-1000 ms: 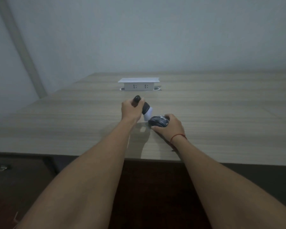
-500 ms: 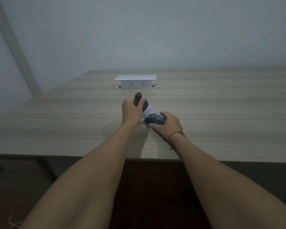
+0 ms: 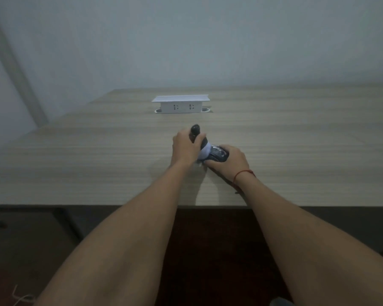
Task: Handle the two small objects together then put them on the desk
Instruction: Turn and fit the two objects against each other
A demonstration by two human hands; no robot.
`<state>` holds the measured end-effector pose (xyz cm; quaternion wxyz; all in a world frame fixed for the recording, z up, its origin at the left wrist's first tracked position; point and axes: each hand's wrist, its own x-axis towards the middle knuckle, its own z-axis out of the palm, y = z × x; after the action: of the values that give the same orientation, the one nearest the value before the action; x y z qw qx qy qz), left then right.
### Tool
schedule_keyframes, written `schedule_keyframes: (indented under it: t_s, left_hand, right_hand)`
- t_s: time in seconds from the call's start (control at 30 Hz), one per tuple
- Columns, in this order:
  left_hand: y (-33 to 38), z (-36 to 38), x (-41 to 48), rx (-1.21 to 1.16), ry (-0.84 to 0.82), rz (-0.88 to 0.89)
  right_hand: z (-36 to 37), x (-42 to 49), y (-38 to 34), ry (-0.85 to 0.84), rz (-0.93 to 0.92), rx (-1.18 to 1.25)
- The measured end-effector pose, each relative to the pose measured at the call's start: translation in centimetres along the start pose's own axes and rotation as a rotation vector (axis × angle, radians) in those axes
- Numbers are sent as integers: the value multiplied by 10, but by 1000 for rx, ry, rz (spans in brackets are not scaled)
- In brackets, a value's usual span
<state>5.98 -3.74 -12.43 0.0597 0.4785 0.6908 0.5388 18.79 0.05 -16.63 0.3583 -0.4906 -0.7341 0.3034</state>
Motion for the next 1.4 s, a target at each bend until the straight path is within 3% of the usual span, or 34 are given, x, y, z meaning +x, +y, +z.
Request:
schedule_keyframes:
  t_s: [0.13, 0.27, 0.47, 0.63, 0.8, 1.0, 1.17, 1.4]
  left_hand:
    - [-4, -7, 0, 83, 33, -44]
    - [7, -3, 4, -64, 95, 16]
    - [-8, 7, -14, 25, 150, -82]
    - [9, 8, -10, 4, 123, 52]
    - [-8, 3, -11, 153, 110, -59]
    - [5, 5, -9, -51, 146, 18]
    - [-12, 3, -9, 114, 94, -71]
    - [8, -1, -1, 19, 106, 56]
  right_hand:
    - [0, -1, 1, 22, 30, 2]
    - [0, 1, 3, 22, 27, 10]
    - [-1, 4, 4, 17, -24, -9]
    - [1, 5, 3, -32, -63, -67]
    - [0, 2, 3, -25, -79, -74]
    - [-2, 0, 0, -73, -43, -45]
    - [-6, 4, 4, -99, -53, -30]
    - [-15, 4, 4, -141, -73, -15]
